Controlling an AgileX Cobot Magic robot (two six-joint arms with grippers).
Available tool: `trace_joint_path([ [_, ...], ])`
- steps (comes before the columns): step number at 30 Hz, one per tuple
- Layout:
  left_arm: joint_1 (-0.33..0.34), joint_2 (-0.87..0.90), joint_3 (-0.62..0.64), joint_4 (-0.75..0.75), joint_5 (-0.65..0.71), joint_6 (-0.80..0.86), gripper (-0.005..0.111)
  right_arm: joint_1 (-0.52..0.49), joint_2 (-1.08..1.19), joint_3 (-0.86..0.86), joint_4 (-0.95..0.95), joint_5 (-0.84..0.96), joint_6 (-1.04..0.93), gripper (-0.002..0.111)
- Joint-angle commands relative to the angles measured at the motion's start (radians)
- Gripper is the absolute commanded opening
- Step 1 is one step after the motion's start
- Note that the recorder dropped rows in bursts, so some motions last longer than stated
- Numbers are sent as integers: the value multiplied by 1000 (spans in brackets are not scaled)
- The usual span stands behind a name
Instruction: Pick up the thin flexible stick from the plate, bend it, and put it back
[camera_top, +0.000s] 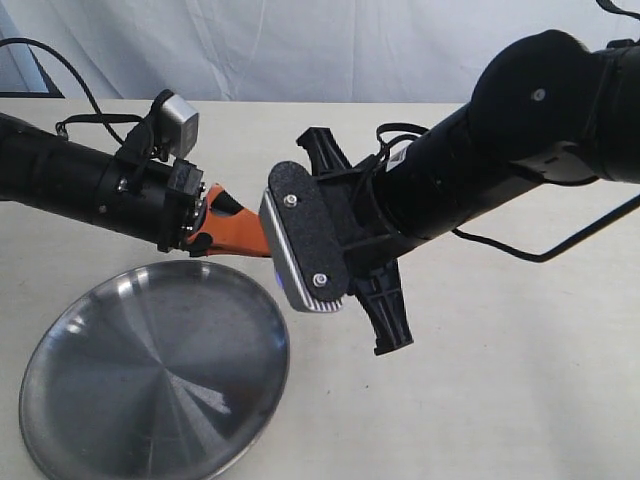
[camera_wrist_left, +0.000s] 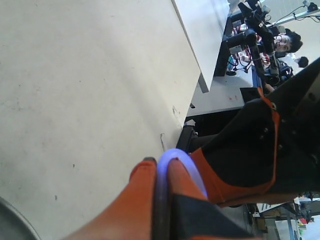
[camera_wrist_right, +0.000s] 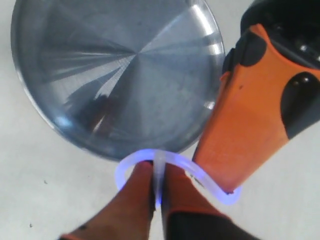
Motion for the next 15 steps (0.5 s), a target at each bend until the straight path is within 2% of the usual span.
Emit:
trace_joint_path([
  [1, -2, -1, -3, -70, -52, -3, 0, 14, -9, -1, 73, 55, -46, -1],
  [15, -2, -1, -3, -70, -52, -2, 0, 14, -9, -1, 73, 64, -120, -1],
])
